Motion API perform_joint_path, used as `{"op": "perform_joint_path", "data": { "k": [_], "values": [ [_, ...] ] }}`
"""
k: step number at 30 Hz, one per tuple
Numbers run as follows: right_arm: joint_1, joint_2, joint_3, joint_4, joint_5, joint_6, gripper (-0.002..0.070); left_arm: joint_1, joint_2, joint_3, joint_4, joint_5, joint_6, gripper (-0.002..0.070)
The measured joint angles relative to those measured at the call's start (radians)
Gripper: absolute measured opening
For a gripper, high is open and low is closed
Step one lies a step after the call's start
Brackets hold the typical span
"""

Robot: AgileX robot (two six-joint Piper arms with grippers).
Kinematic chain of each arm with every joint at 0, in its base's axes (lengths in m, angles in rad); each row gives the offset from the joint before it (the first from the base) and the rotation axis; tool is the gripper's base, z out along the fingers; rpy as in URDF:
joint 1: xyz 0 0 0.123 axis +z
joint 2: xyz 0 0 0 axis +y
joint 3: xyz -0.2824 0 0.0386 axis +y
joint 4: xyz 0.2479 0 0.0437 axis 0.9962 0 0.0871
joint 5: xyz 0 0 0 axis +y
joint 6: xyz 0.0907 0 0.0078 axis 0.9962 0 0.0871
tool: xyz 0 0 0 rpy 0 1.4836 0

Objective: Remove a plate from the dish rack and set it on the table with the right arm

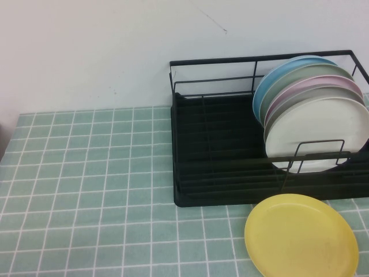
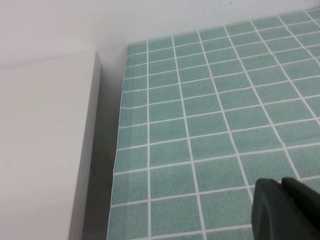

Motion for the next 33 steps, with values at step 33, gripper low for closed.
{"op": "perform_joint_path", "data": {
  "k": [33],
  "values": [
    [0.000,0.000,0.008,0.640,-0.184,0.006,-0.0001,0.000,0.000,0.000,0.000,0.000,0.000,-0.0003]
  ]
}}
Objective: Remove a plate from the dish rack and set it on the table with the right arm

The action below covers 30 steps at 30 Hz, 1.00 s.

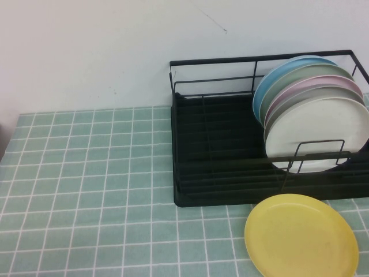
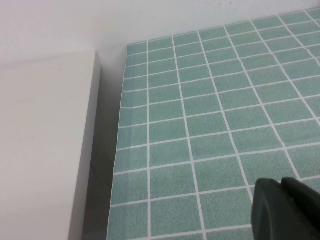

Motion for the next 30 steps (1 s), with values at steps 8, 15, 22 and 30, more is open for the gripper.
{"op": "perform_joint_path", "data": {
  "k": [8,15,22,30],
  "values": [
    [0.000,0.000,0.000,0.222,-0.071,0.000,-0.0001,0.000,0.000,0.000,0.000,0.000,0.000,-0.0003],
    [0.000,0.000,0.000,0.242,-0.002,-0.113,-0.0001,0.000,0.000,0.000,0.000,0.000,0.000,-0.0003],
    [0.000,0.012,-0.045,0.241,0.097,-0.145,-0.0001,0.000,0.000,0.000,0.000,0.000,0.000,-0.0003],
    [0.000,0.427,-0.328,0.048,0.398,-0.179,-0.0001,0.000,0.000,0.000,0.000,0.000,0.000,-0.0003]
  ]
}}
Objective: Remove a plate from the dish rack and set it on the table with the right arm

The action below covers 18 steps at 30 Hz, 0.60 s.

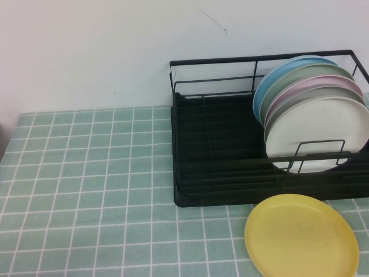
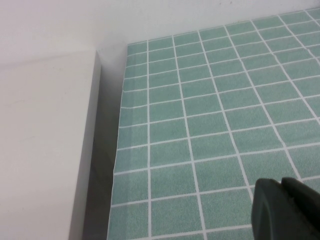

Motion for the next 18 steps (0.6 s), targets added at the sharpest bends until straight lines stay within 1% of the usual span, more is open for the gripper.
{"op": "perform_joint_path", "data": {
  "k": [4,9,13,15,18],
  "values": [
    [0.000,0.239,-0.185,-0.049,0.089,-0.103,-0.0001,0.000,0.000,0.000,0.000,0.000,0.000,-0.0003],
    [0.000,0.451,-0.383,-0.056,0.114,-0.242,-0.0001,0.000,0.000,0.000,0.000,0.000,0.000,-0.0003],
    [0.000,0.633,-0.534,-0.049,0.156,-0.389,-0.0001,0.000,0.000,0.000,0.000,0.000,0.000,-0.0003],
    [0.000,0.721,-0.610,-0.030,0.179,-0.479,0.0014,0.000,0.000,0.000,0.000,0.000,0.000,-0.0003],
    [0.000,0.852,-0.710,-0.004,0.197,-0.599,0.0079,0.000,0.000,0.000,0.000,0.000,0.000,-0.0003]
  ]
}}
